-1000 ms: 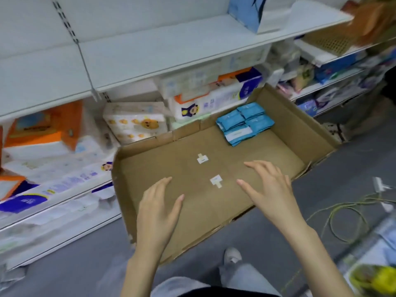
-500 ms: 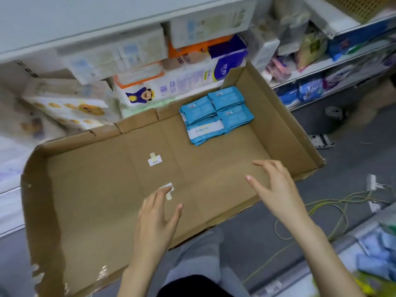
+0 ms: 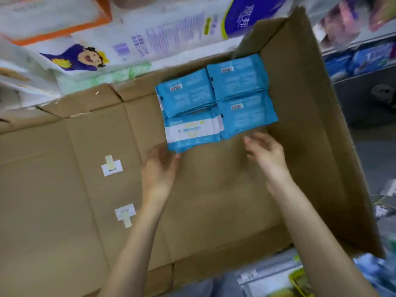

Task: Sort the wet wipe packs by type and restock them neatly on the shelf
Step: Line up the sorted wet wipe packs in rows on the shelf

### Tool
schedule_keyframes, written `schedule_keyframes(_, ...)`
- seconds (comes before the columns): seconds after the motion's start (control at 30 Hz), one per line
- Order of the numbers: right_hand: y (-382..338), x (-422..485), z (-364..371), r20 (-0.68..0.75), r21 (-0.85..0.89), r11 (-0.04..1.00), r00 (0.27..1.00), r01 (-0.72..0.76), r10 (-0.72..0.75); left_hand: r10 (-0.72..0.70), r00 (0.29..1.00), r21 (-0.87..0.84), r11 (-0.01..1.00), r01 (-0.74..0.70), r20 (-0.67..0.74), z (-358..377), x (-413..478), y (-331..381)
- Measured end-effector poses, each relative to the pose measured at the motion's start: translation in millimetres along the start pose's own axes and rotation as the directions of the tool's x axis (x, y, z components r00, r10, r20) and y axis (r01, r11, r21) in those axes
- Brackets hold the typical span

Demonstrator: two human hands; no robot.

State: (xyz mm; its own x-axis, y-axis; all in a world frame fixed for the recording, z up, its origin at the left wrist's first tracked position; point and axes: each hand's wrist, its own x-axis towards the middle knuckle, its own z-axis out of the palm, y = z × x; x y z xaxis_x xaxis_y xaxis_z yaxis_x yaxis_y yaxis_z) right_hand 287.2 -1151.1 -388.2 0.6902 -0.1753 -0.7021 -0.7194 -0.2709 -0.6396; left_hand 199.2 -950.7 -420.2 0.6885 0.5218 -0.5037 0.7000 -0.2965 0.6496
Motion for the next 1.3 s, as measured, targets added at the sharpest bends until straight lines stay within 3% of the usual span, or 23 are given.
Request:
schedule_keyframes(0.1,-8,29,7,0.023,0.384,0.902,0.979,-0.197,0.204,-0.003,1.0,-0.015,1.0,0.003,-0.021,15,27,8)
schedule_keyframes(0.17,-11,36,11,0.025,0.503,0.826,0.96,-0.255,0.281,-0.076,0.996,-0.088,0.994,0.07,-0.057,20,38,13)
schedule_keyframes(0.27,-9,37,19,-0.052,0.544,0.807,0.95,-0.231,0.307,-0.165,0.979,-0.187,0.972,0.141,-0.119,27,48,20)
schedule_keyframes(0.47,-24,47,40,-0.186,0.624,0.755,0.9,-0.201,0.394,-0.227,0.958,-0.209,0.959,0.189,-0.176,36,50,35)
schedule_keyframes(0.63,-30,44,42,-0.158,0.653,0.744,0.936,-0.139,0.314,-0.268,0.951,-0.222,0.947,0.231,-0.154,33,51,40)
schedule_keyframes(0.73,-22,32,29,-0.115,0.666,0.737,0.96,-0.116,0.255,-0.331,0.944,-0.31,0.899,0.308,-0.02,30,49,39)
schedule_keyframes(0.83,-7,15,15,-0.129,0.547,0.832,0.972,-0.098,0.198,-0.311,0.93,-0.455,0.812,0.367,0.195,23,41,43)
schedule_keyframes(0.9,3,1,5,-0.168,0.402,0.913,0.975,-0.063,0.142,-0.269,0.93,-0.491,0.792,0.362,0.251,17,31,46)
schedule_keyframes(1.03,15,-31,-9,-0.146,0.265,0.962,0.989,0.06,-0.022,-0.189,0.944,-0.552,0.772,0.314,0.272,-4,1,43)
schedule_keyframes(1.17,15,-69,-6,-0.106,0.268,0.945,0.981,0.186,-0.164,-0.104,0.955,-0.622,0.738,0.26,0.277,-28,-40,35)
schedule_keyframes(1.3,13,-116,5,-0.102,0.309,0.896,0.948,0.319,-0.302,-0.021,0.981,-0.666,0.731,0.148,0.195,-55,-94,31)
